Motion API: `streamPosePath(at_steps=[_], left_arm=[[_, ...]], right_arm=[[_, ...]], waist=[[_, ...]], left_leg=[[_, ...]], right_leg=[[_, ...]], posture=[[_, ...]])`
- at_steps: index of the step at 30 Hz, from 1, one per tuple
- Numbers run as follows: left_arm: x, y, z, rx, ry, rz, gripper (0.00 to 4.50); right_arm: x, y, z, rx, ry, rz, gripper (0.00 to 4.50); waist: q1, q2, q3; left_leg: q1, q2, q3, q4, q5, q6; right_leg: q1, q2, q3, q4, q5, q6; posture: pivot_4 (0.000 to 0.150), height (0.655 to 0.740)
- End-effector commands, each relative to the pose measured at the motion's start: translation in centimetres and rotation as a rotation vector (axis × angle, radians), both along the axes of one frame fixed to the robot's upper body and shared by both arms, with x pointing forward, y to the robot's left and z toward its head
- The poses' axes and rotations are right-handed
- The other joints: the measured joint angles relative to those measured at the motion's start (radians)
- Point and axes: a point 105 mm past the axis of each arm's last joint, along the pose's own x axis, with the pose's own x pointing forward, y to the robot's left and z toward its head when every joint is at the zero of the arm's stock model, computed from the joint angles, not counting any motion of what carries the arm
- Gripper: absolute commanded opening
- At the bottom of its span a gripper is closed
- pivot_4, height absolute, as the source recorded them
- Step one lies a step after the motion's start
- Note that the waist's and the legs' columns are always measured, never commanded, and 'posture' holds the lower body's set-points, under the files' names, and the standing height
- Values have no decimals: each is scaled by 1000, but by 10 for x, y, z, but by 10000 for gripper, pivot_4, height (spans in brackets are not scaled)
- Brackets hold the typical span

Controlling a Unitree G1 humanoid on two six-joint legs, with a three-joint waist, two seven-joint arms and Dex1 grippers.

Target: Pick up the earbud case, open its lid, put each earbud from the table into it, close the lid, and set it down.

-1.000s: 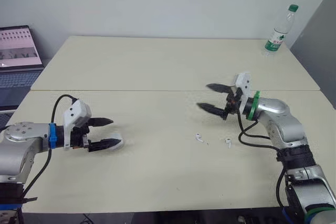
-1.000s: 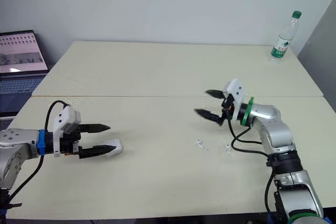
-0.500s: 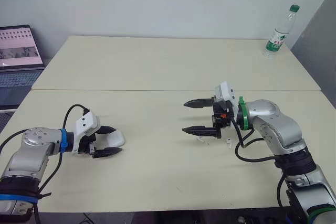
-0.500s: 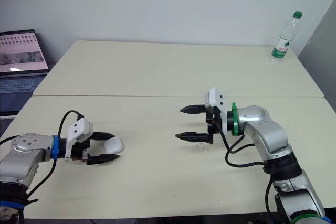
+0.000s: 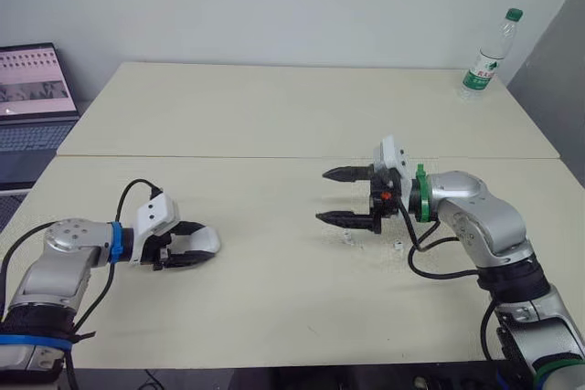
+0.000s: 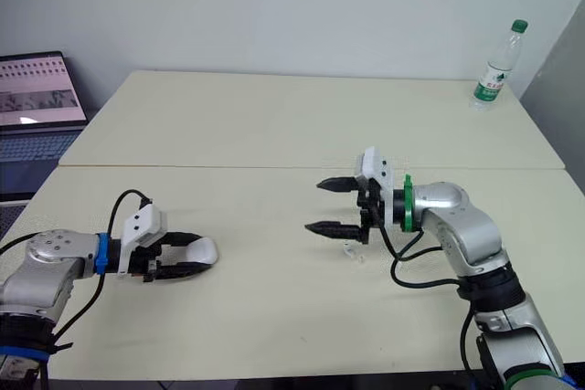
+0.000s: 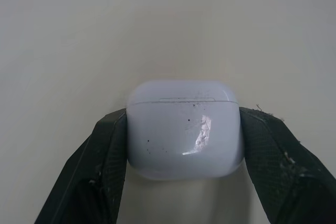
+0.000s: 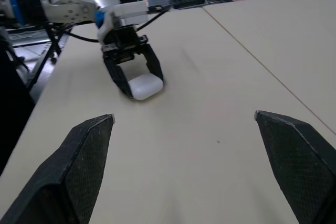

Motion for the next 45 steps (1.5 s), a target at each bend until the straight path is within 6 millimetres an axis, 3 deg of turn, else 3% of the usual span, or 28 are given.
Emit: streamPosePath(at_steps=[1, 5, 8, 11, 25, 39, 45], left_arm=[[32, -41, 72, -40, -411, -65, 27974], [43, -62, 98, -2, -720, -107, 27974], [39, -79, 103, 98, -962, -212, 27974], [36, -91, 104, 136, -1087, -287, 27974], [34, -107, 116, 106, -1261, -354, 27974], [31, -115, 121, 76, -1285, -364, 27974], [30, -117, 121, 61, -1282, -366, 27974]], right_arm=[[14, 1, 19, 87, 136, -112, 45000], [22, 8, 30, 175, 274, -171, 45000], [24, 17, 37, 199, 317, -176, 45000], [21, 27, 40, 208, 338, -167, 45000], [17, 66, 40, 277, 368, -158, 45000], [18, 73, 34, 271, 388, -161, 45000], [20, 73, 32, 273, 396, -170, 25147]], waist=[[15, -2, 0], [12, -2, -1], [9, -2, -1], [10, -2, -1], [11, -2, -1], [11, -2, -1], [11, -2, -1]], left_leg=[[-1, 0, -2, 2, 0, 0], [-3, -1, -2, 1, 0, 0], [-3, 0, 1, 0, 0, 0], [-4, 1, 0, -1, 0, 0], [-6, 0, -2, 1, 0, 0], [-7, 0, -2, 1, 0, 0], [-7, 0, -2, 1, 0, 0]], right_leg=[[0, 0, 0, 0, 0, 0], [0, 0, 1, 0, 1, 0], [-2, -1, 3, -1, 1, 0], [-4, -1, 2, -1, 1, -1], [-4, -1, -1, 0, 2, 1], [-4, -1, -1, -1, 2, 1], [-4, 0, -1, -1, 2, 1]], posture=[[1500, 7400], [1500, 7400], [1500, 7400], [1500, 7400], [1500, 7400], [1500, 7400], [1500, 7400]])
